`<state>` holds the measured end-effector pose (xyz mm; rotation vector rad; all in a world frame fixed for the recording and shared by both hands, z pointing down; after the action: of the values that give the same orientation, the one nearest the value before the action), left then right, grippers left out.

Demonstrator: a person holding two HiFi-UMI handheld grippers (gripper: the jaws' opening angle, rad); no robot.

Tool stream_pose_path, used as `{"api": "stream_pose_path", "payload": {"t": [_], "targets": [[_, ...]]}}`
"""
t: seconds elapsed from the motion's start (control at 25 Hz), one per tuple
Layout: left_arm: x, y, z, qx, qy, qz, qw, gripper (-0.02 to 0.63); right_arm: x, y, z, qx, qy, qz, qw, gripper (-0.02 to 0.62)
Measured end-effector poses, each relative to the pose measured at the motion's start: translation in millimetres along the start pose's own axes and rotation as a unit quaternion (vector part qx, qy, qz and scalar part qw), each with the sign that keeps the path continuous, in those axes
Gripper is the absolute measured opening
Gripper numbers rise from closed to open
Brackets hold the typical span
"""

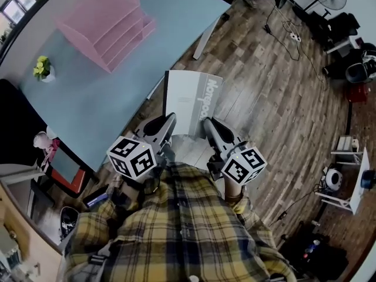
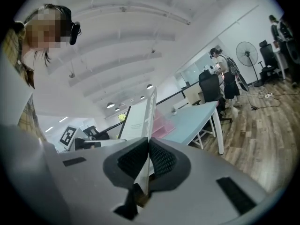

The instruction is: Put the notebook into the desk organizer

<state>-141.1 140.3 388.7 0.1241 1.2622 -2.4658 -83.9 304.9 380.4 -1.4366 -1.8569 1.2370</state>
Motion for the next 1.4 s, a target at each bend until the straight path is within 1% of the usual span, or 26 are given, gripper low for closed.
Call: {"api": "stream_pose_path", "payload": {"t": [0.12,0.36,0.68,0.92,1.24,1.4], "targets": [[-12.0,16.0,11.1,0.0,0.002,0.0,1.0,0.018,-18.7,10.6,-8.5,-0.001,0.001,0.002,1.0,0.015],[-24.0,32.2,34.6,0.011,0.01,-0.005,0.9999,0.018,-51.4,17.7,-20.7,-0.005,0.009,0.006,1.0,0.015],[-16.8,54.7,68.4,0.015,0.042,-0.024,0.9987,0.017,-99.8,18.4,-19.9,-0.005,0.044,0.018,0.999,0.015],[-13.8,62.6,90.4,0.028,0.066,-0.039,0.9967,0.017,-130.8,19.1,-21.7,-0.003,0.065,0.041,0.997,0.015],[-7.5,83.0,118.1,0.055,0.119,-0.08,0.9882,0.017,-184.1,33.0,-21.2,0.007,0.118,0.084,0.989,0.015],[-16.6,94.1,132.8,0.075,0.161,-0.115,0.9774,0.015,-221.0,44.3,-36.0,0.018,0.165,0.117,0.979,0.015]]}}
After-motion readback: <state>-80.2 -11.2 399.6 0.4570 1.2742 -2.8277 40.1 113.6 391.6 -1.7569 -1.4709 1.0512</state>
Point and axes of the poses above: the fingertips, and each gripper's own axes: x backward along the fingers, z to its left, y out of its top, the point moved 5 cm from there along x, backward along the fingers, and after that the axes turned 7 degrees about y, right-handed, at the moved point
